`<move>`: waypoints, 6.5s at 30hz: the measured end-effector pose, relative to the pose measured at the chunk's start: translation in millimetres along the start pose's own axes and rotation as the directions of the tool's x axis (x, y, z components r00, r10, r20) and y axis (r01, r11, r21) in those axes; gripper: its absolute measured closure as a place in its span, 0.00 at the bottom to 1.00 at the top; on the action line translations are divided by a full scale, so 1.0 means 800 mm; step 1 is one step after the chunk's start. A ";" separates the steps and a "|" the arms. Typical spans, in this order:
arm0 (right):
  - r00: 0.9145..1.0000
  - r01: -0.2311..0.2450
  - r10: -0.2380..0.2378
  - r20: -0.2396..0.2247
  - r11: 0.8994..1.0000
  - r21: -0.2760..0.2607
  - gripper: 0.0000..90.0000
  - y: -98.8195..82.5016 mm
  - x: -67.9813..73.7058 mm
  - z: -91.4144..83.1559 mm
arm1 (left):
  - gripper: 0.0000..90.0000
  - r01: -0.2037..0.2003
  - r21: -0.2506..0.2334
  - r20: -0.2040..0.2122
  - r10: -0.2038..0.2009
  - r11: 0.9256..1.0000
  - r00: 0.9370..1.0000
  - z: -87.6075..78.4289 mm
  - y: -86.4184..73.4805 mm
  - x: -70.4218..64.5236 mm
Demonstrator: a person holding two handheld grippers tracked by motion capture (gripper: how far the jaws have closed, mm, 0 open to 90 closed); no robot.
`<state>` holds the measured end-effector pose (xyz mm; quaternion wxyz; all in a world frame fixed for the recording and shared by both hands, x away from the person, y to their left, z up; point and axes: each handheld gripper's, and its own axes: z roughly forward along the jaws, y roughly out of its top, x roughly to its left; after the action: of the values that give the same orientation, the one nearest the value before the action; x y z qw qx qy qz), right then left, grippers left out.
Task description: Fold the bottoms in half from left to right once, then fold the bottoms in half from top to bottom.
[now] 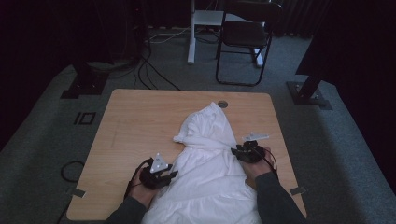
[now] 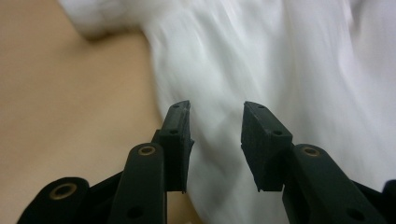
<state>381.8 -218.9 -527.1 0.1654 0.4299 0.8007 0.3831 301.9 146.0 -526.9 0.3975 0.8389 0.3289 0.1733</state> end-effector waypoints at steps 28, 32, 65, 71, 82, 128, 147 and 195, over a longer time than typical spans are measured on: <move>0.993 -0.055 0.073 0.089 0.981 -0.188 0.97 0.117 -0.036 0.042 | 0.68 -0.038 0.052 0.051 0.036 0.998 0.998 0.070 0.002 -0.011; 0.987 -0.112 0.126 0.097 0.985 -0.134 0.97 0.096 -0.059 0.054 | 0.68 -0.039 0.046 0.052 0.036 0.998 0.998 0.061 -0.006 -0.020; 0.998 -0.033 0.029 0.058 0.997 0.075 0.79 0.005 -0.007 0.056 | 0.59 -0.017 0.040 0.025 0.016 0.999 1.000 0.108 0.031 -0.002; 1.000 -0.012 0.012 0.001 0.997 0.080 0.66 -0.009 0.009 0.021 | 0.59 -0.059 0.038 0.037 0.057 0.998 0.998 0.090 0.016 -0.018; 0.998 0.056 -0.057 0.012 0.997 0.053 0.47 0.063 -0.004 0.079 | 0.58 -0.051 0.037 0.032 0.050 0.998 0.998 0.093 0.018 -0.018; 0.996 -0.057 0.053 0.067 0.997 0.051 0.80 0.019 0.013 0.077 | 0.46 0.033 -0.079 -0.055 -0.037 0.996 0.998 0.035 0.036 -0.013; 0.995 -0.094 0.094 0.021 0.995 0.041 0.81 0.025 0.002 0.084 | 0.19 0.253 0.066 0.017 -0.255 0.965 0.967 0.159 0.079 0.051; 0.998 0.045 -0.039 0.039 0.982 -0.183 0.93 0.229 -0.019 0.031 | 0.88 0.032 -0.123 -0.140 -0.049 0.992 0.989 0.053 0.271 0.133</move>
<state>508.1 -157.8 -405.4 0.2265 0.4024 0.7678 0.4441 492.3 94.3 -380.9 0.4261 0.7920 0.3625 0.2445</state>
